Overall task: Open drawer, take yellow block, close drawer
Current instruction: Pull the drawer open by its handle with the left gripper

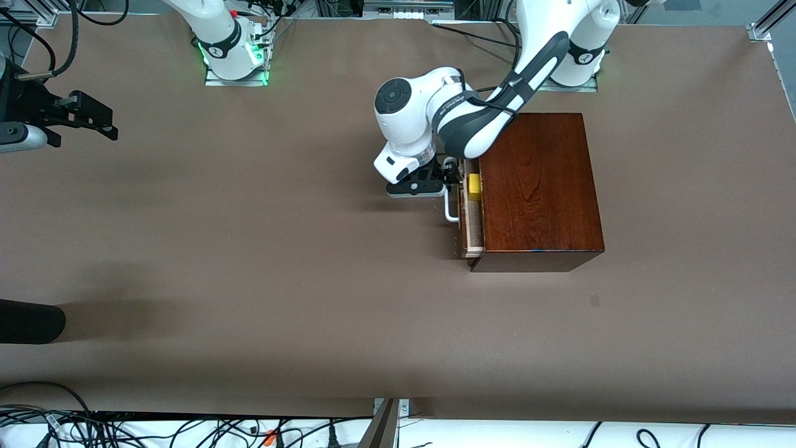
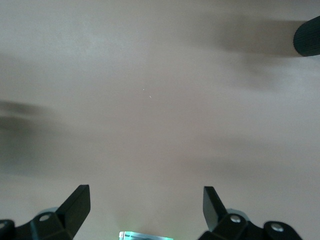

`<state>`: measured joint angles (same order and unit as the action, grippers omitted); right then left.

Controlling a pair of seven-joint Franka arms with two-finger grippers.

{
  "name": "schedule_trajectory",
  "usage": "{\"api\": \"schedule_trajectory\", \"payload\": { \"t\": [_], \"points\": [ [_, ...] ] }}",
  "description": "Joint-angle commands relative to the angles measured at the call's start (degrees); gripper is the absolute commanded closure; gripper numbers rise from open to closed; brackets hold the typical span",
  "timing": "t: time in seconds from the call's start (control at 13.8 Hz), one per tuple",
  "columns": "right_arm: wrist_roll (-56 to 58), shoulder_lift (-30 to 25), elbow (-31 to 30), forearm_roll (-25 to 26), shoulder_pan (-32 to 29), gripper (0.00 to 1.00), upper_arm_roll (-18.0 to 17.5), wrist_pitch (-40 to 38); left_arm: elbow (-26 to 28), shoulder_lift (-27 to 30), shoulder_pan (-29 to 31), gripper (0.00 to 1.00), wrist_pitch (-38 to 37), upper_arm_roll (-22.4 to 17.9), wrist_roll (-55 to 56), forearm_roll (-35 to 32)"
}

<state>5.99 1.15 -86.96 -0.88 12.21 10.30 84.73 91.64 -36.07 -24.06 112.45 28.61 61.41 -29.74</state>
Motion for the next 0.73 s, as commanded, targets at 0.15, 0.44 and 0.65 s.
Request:
{"api": "schedule_trajectory", "payload": {
  "t": [0.15, 0.44, 0.65],
  "points": [
    [1.04, 0.17, 0.47, -0.88, 0.01, 0.00, 0.07, -1.06, -5.77, -4.53, -3.35, 0.00, 0.05, 0.13, 1.78, -0.76],
    [1.13, 0.17, 0.47, -0.70, 0.10, 0.00, 0.07, -1.05, -8.49, -5.85, -4.76, 0.00, -0.12, 0.13, 2.48, -0.41],
    [1.04, 0.17, 0.38, -0.62, 0.10, 0.00, 0.07, -0.71, -10.51, -7.17, -5.99, 0.00, -0.12, 0.13, 4.15, 0.47]
  ]
}}
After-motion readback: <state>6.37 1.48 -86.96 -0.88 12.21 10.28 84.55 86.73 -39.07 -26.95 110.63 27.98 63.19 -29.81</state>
